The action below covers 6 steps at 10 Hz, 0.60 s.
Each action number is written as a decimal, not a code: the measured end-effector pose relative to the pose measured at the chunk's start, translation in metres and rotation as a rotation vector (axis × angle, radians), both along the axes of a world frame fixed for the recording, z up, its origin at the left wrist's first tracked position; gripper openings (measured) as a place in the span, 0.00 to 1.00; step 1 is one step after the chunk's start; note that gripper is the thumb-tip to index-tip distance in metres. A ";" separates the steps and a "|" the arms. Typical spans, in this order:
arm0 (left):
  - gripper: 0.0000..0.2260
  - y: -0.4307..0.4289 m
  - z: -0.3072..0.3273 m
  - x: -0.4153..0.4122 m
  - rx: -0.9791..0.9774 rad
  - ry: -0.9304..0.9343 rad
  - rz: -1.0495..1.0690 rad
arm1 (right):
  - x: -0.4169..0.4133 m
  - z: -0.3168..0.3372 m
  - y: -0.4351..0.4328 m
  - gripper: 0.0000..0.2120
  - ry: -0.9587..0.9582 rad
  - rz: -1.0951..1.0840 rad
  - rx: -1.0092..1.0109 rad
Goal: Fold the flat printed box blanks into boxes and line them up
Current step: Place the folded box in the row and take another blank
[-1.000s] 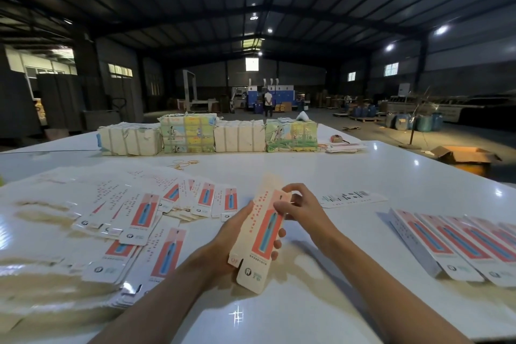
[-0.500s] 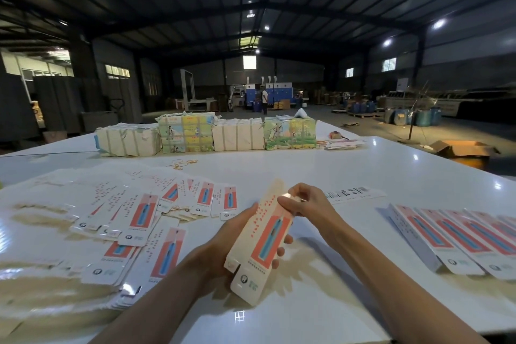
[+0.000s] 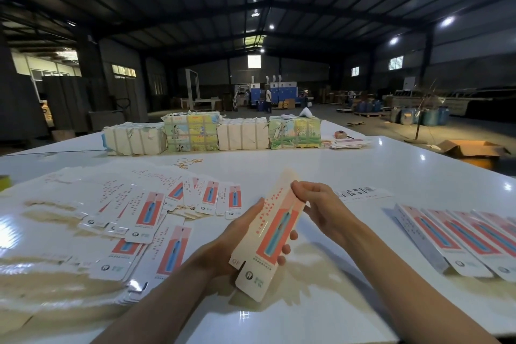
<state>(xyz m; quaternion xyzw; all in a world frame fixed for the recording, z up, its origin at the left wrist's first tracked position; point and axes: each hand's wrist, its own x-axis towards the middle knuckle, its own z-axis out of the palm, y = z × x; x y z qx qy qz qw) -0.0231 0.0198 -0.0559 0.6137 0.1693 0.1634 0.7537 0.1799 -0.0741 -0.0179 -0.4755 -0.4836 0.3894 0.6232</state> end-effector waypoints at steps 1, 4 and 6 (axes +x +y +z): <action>0.33 -0.002 -0.011 0.005 -0.022 -0.044 0.068 | 0.000 -0.001 0.001 0.15 0.097 0.035 0.028; 0.22 -0.011 -0.001 0.012 -0.224 -0.146 0.062 | -0.005 -0.005 0.006 0.17 -0.053 -0.032 0.050; 0.21 -0.005 -0.004 0.010 -0.439 -0.398 0.115 | -0.025 -0.011 0.011 0.35 0.030 -0.022 0.041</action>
